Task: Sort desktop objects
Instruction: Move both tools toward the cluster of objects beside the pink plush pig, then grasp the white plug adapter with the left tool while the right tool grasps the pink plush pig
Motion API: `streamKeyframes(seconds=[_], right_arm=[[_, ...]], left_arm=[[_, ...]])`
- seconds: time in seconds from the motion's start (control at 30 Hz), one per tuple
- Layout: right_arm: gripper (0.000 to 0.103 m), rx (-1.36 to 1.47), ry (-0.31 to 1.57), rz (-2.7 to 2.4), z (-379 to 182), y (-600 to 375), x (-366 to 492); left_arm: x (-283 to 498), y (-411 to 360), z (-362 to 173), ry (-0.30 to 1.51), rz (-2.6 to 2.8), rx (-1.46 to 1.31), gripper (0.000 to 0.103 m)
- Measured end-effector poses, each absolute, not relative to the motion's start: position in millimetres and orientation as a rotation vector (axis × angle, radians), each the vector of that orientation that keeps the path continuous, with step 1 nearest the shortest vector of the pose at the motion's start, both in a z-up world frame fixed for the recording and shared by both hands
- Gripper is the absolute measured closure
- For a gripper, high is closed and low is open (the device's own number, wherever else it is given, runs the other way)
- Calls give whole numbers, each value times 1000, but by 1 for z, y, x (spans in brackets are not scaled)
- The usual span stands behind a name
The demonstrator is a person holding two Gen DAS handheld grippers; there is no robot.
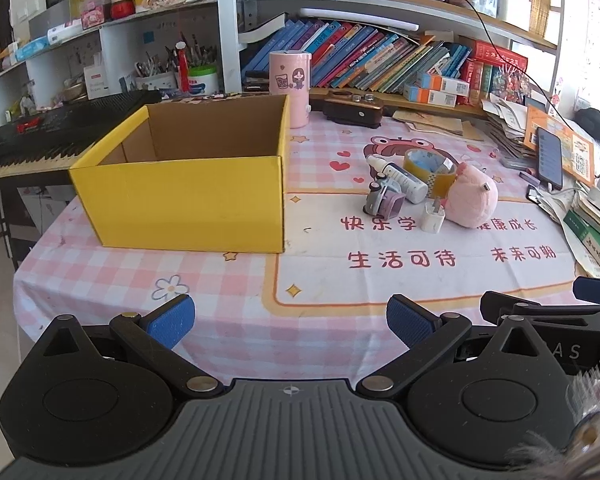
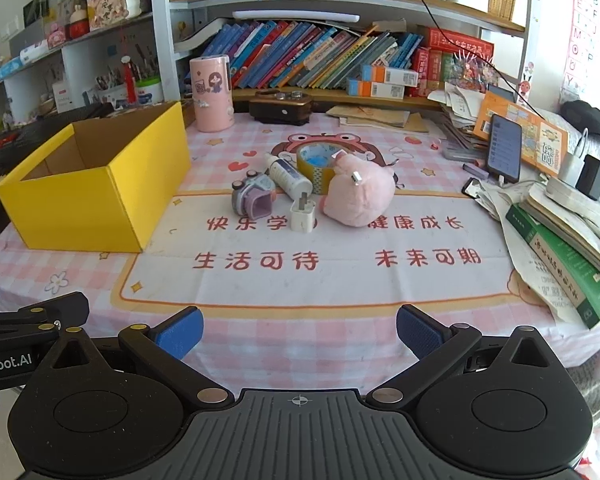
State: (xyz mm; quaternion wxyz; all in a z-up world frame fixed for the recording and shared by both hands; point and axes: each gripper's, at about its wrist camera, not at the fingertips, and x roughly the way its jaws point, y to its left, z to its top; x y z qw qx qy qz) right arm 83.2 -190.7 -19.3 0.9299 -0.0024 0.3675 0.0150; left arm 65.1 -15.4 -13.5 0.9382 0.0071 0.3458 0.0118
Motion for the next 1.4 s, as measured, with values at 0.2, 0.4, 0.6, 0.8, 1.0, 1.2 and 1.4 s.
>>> streamKeyframes(seconds=[0.2, 0.4, 0.6, 0.8, 1.0, 1.2, 1.4], right_arm=[[0, -20, 767, 40, -22, -207, 105], [0, -44, 788, 47, -27, -226, 130], [0, -42, 811, 67, -32, -247, 154], [0, -16, 825, 91, -38, -267, 177], [0, -3, 849, 136, -42, -280, 200], [0, 27, 838, 182, -41, -287, 227], [0, 8, 811, 215, -51, -281, 260]], left_arm=[[85, -34, -18, 721, 32, -2, 0], [106, -55, -24, 737, 43, -22, 0], [126, -77, -27, 749, 52, -33, 2], [142, -96, -27, 764, 82, -26, 2], [153, -107, -25, 774, 106, -34, 2], [163, -119, -20, 763, 118, -23, 2], [167, -125, -15, 762, 123, 2, 2]])
